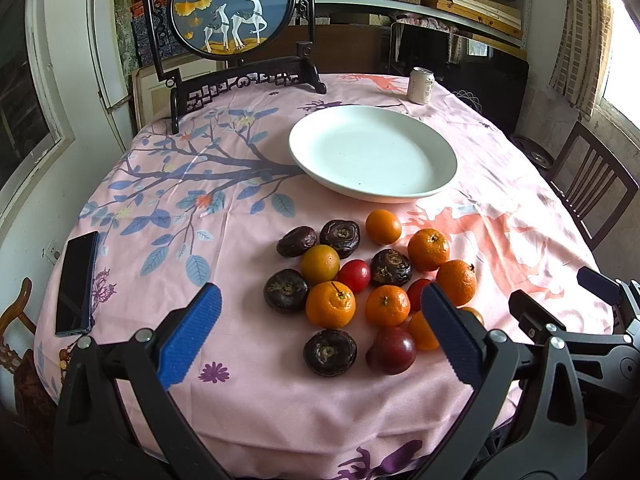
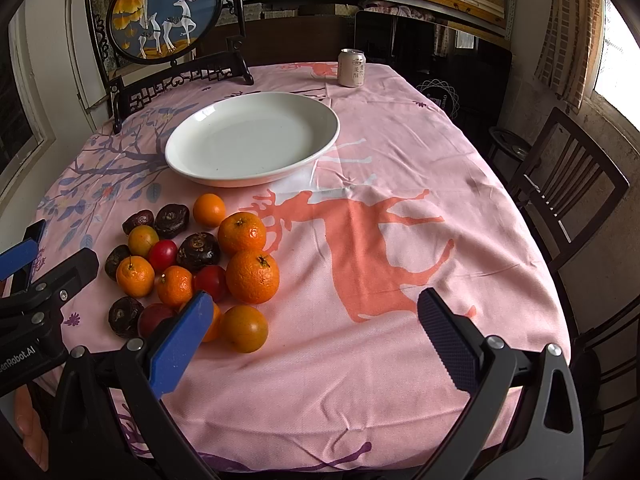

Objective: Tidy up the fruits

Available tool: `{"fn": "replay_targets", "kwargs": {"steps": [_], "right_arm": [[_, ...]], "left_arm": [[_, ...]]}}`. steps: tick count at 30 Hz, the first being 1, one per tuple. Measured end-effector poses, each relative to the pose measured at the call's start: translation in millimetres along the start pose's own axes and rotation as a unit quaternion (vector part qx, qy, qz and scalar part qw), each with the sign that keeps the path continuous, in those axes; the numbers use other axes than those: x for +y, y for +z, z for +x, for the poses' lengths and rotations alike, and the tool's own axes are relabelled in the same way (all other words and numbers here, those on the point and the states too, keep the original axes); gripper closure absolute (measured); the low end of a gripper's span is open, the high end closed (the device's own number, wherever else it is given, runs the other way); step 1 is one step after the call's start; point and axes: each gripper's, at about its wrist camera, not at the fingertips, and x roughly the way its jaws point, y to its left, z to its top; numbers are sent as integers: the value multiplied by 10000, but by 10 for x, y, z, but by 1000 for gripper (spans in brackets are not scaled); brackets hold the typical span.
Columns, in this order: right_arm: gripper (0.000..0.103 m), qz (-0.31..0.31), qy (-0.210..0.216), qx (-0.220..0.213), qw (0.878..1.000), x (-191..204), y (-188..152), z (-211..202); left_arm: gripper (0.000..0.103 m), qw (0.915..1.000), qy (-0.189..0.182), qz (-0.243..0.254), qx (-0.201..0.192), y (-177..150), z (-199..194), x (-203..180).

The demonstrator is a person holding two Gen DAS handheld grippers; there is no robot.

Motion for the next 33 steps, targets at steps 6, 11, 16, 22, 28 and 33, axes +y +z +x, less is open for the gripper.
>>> {"fn": "replay_targets", "kwargs": {"steps": [6,11,16,22,28,33], "right_arm": [[1,2,3,-4,10000,2,2,-4],[1,-4,-2,-3,10000,7,6,-5],[1,-8,4,-4,10000,16,11,-10],[1,-12,-1,-3,10000,30,17,-13],[1,-15,-6,-4,10000,45,17,-15],[1,-20,-7,-3,10000,53,18,-14]], "left_arm": [[2,10000,-4,0,3,0,0,1],[2,10000,-3,-2,5,0,1,1],[2,10000,-7,-1,5,1,1,2],[2,10000,-8,-4,8,1,1,2],[2,10000,-10,-9,11,1,3,3],[2,10000,-15,-6,15,-16,19,-12]]}}
